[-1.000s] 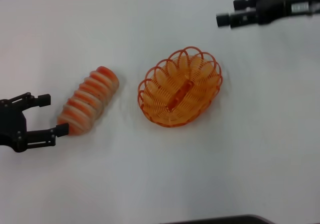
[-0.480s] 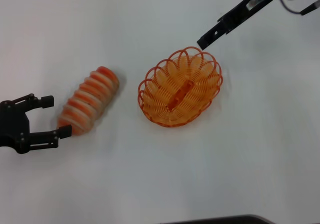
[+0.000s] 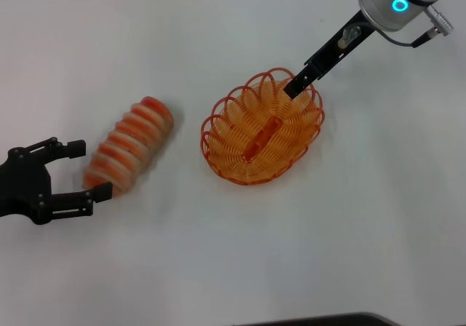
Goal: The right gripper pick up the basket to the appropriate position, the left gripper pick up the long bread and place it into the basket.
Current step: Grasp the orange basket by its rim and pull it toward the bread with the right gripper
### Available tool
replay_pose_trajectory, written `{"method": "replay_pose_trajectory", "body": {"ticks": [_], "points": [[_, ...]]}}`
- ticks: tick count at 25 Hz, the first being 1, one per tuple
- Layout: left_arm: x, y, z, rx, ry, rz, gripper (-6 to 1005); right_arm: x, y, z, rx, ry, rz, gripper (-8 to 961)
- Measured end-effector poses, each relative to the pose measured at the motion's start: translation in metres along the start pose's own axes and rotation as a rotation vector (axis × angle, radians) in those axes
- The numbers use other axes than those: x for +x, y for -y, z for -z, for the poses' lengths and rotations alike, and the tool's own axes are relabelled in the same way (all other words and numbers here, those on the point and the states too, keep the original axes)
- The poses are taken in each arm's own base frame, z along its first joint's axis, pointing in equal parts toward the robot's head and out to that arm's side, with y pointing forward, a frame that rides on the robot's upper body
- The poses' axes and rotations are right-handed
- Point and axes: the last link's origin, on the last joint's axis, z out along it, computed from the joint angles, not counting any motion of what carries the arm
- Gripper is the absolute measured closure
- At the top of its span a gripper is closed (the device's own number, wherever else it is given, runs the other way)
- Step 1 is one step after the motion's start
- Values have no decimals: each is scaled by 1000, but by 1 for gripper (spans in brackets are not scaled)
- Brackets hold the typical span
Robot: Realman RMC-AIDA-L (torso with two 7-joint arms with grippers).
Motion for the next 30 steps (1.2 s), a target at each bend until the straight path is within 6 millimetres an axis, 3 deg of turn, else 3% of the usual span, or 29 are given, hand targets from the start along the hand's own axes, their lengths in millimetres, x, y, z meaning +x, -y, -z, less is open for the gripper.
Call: {"method": "replay_pose_trajectory", "body": {"ticks": [8, 25, 30], "points": [[0, 0, -1, -1, -1, 0, 80, 2, -2, -11, 4, -10, 4, 12], [1, 1, 1, -1, 3, -8, 88, -4, -8, -22, 17, -2, 41, 158], [2, 2, 1, 3, 4, -10, 90, -4, -11, -23, -1, 5, 35, 365]]}}
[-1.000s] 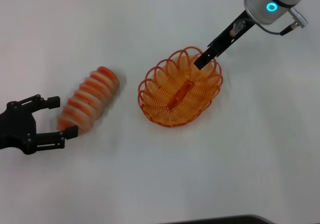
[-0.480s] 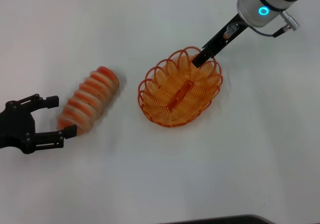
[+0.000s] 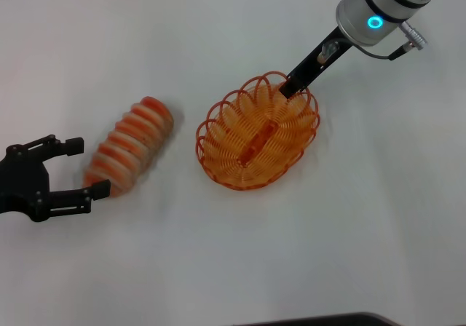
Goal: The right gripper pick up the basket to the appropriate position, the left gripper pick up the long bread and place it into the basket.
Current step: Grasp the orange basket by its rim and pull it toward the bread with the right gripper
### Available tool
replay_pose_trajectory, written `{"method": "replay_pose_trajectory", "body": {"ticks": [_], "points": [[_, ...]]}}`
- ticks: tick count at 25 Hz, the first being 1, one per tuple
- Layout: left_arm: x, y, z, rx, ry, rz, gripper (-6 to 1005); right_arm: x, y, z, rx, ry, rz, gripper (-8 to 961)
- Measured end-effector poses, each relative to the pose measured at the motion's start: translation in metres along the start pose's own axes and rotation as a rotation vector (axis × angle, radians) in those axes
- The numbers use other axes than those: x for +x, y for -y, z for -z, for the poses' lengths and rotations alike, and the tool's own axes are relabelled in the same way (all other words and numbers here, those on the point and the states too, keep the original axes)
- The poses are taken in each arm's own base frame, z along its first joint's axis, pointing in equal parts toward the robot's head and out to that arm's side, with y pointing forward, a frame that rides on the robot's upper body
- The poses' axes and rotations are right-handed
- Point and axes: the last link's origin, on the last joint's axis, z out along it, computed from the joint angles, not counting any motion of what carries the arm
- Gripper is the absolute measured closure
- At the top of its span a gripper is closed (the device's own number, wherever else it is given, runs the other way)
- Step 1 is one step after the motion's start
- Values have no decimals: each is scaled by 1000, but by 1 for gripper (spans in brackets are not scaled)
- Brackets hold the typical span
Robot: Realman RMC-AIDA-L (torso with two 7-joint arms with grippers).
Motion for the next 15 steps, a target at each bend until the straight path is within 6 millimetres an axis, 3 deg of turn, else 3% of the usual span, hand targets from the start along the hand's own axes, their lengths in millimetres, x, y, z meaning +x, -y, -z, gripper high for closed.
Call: {"method": "replay_pose_trajectory", "body": {"ticks": [3, 8, 15], "points": [[0, 1, 1, 2, 1, 0, 92, 0, 0, 0, -1, 2, 0, 604], [0, 0, 1, 0, 1, 0, 94, 0, 1, 0, -1, 1, 0, 846], [-1, -2, -1, -6, -3, 5, 97, 3, 2, -1, -5, 2, -12, 898]]}}
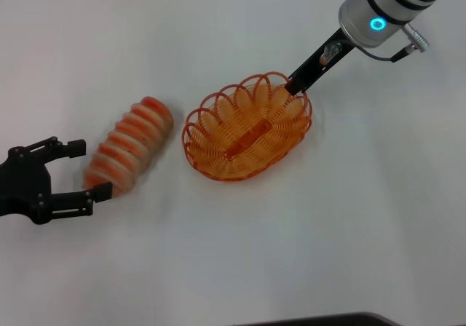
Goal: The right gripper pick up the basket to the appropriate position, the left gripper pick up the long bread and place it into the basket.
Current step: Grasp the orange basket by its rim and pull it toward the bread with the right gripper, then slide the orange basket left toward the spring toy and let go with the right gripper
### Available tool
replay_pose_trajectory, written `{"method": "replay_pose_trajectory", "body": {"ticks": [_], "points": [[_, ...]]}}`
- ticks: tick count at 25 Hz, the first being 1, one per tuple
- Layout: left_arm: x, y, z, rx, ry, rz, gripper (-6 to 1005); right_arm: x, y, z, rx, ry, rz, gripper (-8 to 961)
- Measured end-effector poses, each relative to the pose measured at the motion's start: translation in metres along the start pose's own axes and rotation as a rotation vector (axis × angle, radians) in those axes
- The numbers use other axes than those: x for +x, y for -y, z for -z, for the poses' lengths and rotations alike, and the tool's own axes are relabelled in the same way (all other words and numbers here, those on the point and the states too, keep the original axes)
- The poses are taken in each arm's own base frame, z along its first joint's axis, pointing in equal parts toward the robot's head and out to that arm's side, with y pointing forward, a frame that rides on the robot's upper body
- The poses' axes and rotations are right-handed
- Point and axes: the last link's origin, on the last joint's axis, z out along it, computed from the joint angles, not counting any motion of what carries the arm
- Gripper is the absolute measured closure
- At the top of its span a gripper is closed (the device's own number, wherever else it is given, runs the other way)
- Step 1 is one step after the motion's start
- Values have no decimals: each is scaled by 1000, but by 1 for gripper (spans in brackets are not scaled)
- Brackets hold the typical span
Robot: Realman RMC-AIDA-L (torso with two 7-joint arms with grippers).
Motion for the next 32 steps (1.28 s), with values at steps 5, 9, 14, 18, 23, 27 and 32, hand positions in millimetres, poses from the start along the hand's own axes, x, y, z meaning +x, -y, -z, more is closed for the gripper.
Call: {"method": "replay_pose_trajectory", "body": {"ticks": [5, 9, 14, 18, 23, 27, 32], "points": [[0, -1, -1, -4, -2, 2, 100, 2, -3, 1, -56, 30, -27, 897], [0, -1, 0, -7, -3, -1, 102, 6, -3, 4, -102, 44, -75, 897], [1, 0, -1, -1, -2, -4, 104, 16, 0, 13, -198, 83, -174, 898], [2, 1, -1, 4, -3, -6, 106, 29, 11, 22, -256, 138, -276, 903], [4, 2, -1, 8, -6, -12, 108, 46, 27, 33, -310, 217, -407, 914], [6, 3, -1, 8, -10, -15, 110, 62, 36, 38, -383, 283, -523, 910], [7, 4, -3, 8, -11, -18, 112, 81, 37, 30, -439, 288, -638, 905]]}}
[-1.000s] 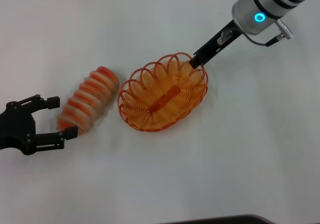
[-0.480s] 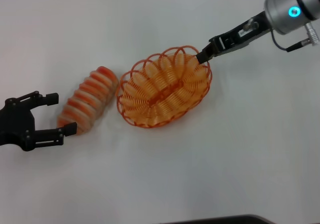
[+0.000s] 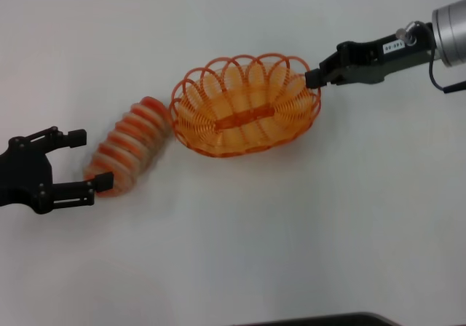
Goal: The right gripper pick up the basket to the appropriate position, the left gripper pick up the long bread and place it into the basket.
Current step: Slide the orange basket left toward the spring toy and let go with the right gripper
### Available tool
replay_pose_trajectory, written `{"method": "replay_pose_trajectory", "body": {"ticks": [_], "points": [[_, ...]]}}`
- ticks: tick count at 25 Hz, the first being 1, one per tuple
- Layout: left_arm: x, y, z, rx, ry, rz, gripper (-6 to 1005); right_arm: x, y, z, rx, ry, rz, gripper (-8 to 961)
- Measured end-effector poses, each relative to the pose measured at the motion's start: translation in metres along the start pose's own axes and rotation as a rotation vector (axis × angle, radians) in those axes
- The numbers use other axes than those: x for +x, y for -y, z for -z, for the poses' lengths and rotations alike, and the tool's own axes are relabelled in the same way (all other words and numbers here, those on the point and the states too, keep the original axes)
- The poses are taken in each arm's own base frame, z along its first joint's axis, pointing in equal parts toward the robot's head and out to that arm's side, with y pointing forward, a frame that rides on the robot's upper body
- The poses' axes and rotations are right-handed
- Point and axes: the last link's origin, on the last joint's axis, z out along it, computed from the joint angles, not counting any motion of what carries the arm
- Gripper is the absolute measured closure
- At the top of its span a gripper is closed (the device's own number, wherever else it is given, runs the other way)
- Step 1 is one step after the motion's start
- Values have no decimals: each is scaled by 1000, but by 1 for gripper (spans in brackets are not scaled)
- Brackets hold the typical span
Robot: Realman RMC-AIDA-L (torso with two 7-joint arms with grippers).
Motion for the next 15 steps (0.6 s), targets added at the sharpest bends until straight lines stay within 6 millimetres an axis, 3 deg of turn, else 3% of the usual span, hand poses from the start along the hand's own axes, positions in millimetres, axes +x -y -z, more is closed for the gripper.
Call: {"method": "replay_pose_trajectory", "body": {"ticks": [15], "points": [[0, 3, -2, 15, 13, -4, 119, 15, 23, -12, 47, 70, -230, 889]]}}
